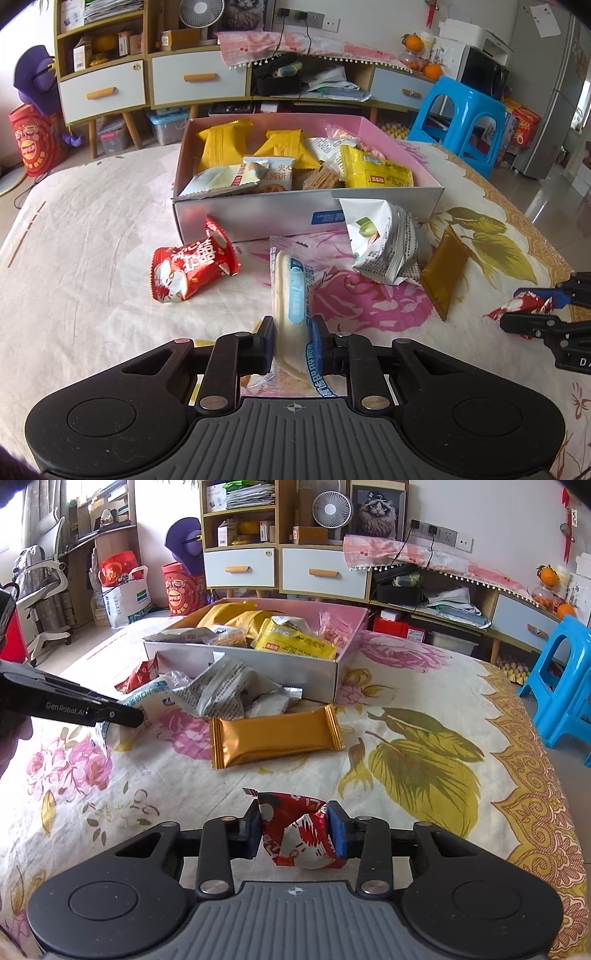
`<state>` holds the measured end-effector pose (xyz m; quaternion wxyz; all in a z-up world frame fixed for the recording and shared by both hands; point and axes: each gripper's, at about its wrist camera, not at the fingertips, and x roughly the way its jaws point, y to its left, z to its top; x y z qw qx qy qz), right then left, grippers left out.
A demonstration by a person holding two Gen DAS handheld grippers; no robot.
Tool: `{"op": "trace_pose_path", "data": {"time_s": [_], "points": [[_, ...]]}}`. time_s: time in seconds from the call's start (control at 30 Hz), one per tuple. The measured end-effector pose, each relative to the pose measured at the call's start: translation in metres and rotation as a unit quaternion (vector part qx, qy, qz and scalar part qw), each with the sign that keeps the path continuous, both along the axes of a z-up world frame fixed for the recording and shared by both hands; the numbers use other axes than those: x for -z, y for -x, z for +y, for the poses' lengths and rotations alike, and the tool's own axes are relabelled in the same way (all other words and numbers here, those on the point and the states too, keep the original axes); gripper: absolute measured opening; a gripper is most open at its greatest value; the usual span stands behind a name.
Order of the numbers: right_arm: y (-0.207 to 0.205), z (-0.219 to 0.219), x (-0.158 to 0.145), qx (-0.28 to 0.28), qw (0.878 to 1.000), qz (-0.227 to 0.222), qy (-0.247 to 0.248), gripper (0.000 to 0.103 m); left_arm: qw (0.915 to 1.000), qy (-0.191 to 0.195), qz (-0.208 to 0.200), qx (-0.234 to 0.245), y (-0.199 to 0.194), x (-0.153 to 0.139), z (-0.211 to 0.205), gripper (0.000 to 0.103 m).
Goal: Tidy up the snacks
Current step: 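Carry both held snacks into the pink box and open both grippers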
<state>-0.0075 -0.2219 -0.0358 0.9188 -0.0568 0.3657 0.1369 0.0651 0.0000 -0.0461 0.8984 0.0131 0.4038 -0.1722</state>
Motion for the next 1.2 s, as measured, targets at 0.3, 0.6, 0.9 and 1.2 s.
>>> {"op": "trace_pose_path", "data": {"time_s": [0.3,0.6,0.9,1.2], "points": [[-0.003,0.014,-0.014,-0.011,1.0,-0.014,-0.006,0.027,1.0,0.005,0.0,-0.007,0.003,-0.004,0.01,0.016],[-0.008,0.029,-0.023,-0.02,0.999,-0.024,-0.009,0.027,0.9996,0.016,-0.005,-0.021,0.007,-0.011,0.026,0.016],[-0.011,0.043,-0.029,-0.027,0.999,-0.027,-0.009,0.027,0.9991,0.028,-0.009,-0.03,0.011,-0.018,0.038,0.015],[-0.022,0.057,-0.045,-0.03,0.999,-0.038,-0.02,0.027,0.9976,0.047,-0.017,-0.048,0.011,-0.03,0.052,0.015]]}}
